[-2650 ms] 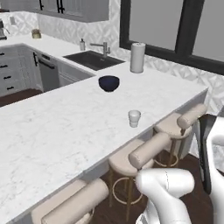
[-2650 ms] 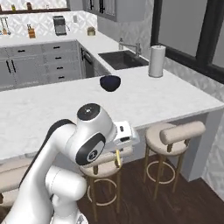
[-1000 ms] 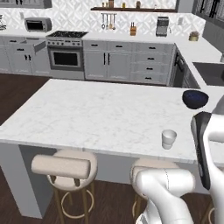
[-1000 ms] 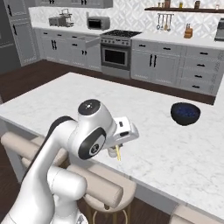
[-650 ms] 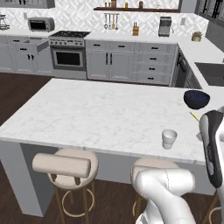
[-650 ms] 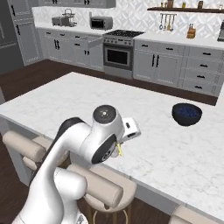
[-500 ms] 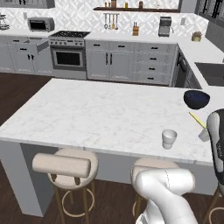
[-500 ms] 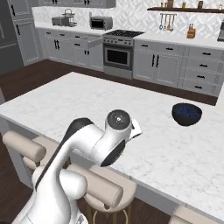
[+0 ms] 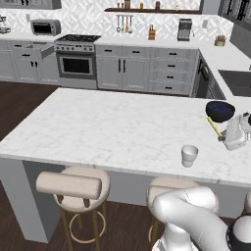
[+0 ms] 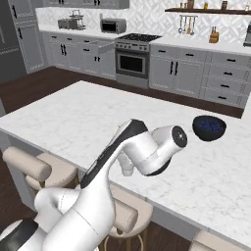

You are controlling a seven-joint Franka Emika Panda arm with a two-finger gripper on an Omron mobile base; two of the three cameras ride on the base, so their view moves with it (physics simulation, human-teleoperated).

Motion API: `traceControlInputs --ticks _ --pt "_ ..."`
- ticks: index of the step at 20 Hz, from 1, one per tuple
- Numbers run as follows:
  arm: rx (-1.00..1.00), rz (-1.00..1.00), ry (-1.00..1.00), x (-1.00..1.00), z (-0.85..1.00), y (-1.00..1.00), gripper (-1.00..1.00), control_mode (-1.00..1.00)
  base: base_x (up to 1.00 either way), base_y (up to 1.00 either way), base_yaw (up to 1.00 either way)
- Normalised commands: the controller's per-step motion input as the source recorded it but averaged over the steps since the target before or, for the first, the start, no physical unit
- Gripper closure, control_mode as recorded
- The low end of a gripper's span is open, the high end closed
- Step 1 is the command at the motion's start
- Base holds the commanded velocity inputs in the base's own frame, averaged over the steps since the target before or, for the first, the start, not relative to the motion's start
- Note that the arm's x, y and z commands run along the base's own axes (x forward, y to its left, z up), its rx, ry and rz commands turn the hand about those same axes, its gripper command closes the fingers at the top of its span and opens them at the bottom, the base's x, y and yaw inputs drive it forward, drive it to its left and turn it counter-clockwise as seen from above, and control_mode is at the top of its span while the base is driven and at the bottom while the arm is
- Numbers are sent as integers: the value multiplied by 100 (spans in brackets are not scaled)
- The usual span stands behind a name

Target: Take a straw from the drawer in front and place it inside the glass cup on the dining counter.

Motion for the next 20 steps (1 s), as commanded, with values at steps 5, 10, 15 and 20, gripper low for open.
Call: traceControlInputs --ticks 5,10,15,20 --pt "20 24 0 21 8 -10 100 -100 0 0 0" --pt "3 4 2 0 -9 0 100 -100 0 0 0" --pt "11 1 -3 10 -23 21 100 -100 0 0 0" --pt "9 0 -17 12 -23 59 100 -100 0 0 0"
